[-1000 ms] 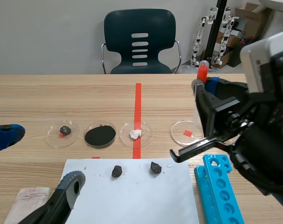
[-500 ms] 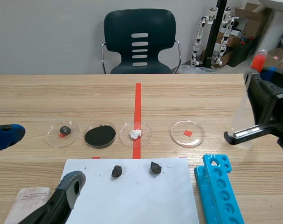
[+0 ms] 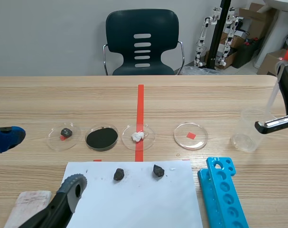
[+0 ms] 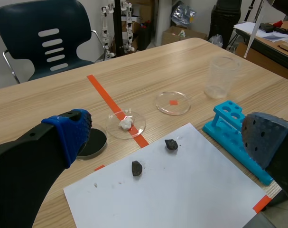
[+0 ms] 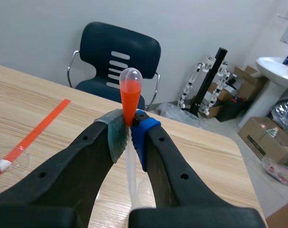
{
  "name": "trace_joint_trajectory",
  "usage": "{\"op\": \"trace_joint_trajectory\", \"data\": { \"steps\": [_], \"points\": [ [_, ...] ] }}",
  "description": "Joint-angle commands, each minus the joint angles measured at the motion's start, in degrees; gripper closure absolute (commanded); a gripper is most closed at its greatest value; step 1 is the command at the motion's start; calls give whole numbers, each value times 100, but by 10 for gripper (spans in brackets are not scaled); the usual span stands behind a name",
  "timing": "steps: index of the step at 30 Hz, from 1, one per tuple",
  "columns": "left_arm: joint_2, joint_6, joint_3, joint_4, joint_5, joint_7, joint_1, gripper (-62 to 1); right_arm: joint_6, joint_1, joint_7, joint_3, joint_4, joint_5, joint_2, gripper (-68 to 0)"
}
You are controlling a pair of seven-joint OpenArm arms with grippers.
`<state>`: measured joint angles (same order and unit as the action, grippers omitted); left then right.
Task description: Put the dropper in the beaker
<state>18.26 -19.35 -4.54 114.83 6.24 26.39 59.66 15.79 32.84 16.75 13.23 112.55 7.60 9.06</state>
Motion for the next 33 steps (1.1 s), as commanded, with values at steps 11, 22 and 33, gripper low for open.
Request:
{"op": "trace_joint_trajectory", "data": {
  "steps": [11,22,33],
  "points": [
    [-13,-11,11,35,39,76,15,-623,-4,-557,92,258,-551,105,66,-11],
    [-13,-11,11,35,39,79,17,-623,-2,-981,-24,262,-883,232,354,-11],
    [-13,-11,11,35,39,76,17,-623,-105,-1416,-37,262,-1502,319,507,-11]
  ]
}}
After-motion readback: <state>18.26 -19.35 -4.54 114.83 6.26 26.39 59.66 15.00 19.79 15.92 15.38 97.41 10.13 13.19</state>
